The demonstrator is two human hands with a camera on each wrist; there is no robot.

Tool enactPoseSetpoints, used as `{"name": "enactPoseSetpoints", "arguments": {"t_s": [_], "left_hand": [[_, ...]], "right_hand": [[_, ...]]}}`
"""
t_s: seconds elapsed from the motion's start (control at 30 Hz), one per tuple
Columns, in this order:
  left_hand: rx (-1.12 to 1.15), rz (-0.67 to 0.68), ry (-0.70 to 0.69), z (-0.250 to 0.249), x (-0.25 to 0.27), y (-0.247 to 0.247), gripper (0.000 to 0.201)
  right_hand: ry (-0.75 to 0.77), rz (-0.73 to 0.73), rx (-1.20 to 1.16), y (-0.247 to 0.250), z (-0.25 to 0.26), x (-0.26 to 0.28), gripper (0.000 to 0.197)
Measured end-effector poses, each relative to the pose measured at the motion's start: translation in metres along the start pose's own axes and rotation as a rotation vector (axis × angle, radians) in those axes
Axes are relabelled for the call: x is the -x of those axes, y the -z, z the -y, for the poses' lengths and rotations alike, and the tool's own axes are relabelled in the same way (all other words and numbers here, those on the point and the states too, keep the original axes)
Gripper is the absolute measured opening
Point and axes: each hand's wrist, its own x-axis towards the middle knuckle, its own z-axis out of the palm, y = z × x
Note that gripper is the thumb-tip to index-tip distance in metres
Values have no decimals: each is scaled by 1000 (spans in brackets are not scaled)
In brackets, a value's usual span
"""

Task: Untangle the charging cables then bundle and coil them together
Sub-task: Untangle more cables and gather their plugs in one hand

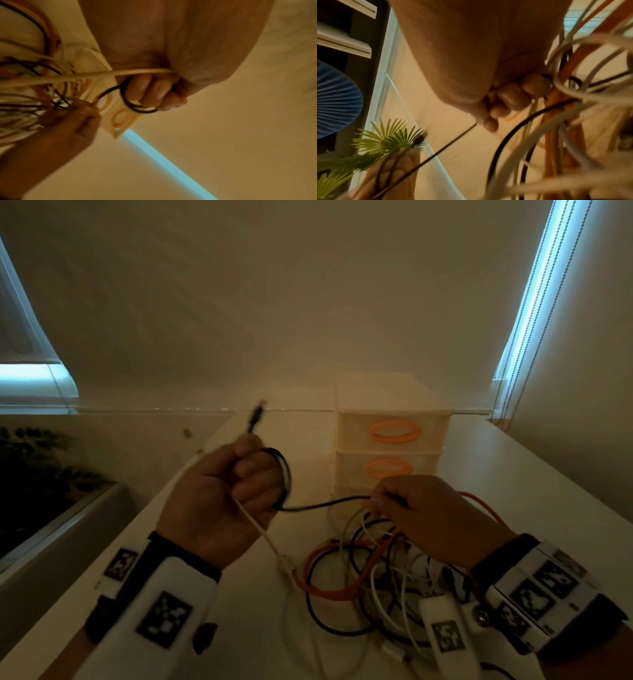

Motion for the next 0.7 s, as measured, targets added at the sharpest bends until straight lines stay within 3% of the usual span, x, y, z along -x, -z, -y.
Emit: {"name": "enactPoseSetpoints", "arguments": {"t_s": [0.13,0.23,0.3,0.37,0.5,0.7], "left_hand": [[-287,111,259,36,3,-7,21],[-239,154,322,49,1,-7,26],[-218,80,293,53,-2,-6,24],[-161,29,245,56,-6,-5,25],[-112,-136,160,61,-10,-8,25],[-56,-221,54,64,-28,-15,21]], "right_hand": [[-12,-213,-50,-6,6,-6,24],[-38,-246,-121,-6,15,-4,24],[-47,-238,-282,-4,25,0,24],[-5,-140,-435,-3,35,7,22],[184,15,-160,-13,37,15,13],[86,65,-193,-15,19,12,15]]}}
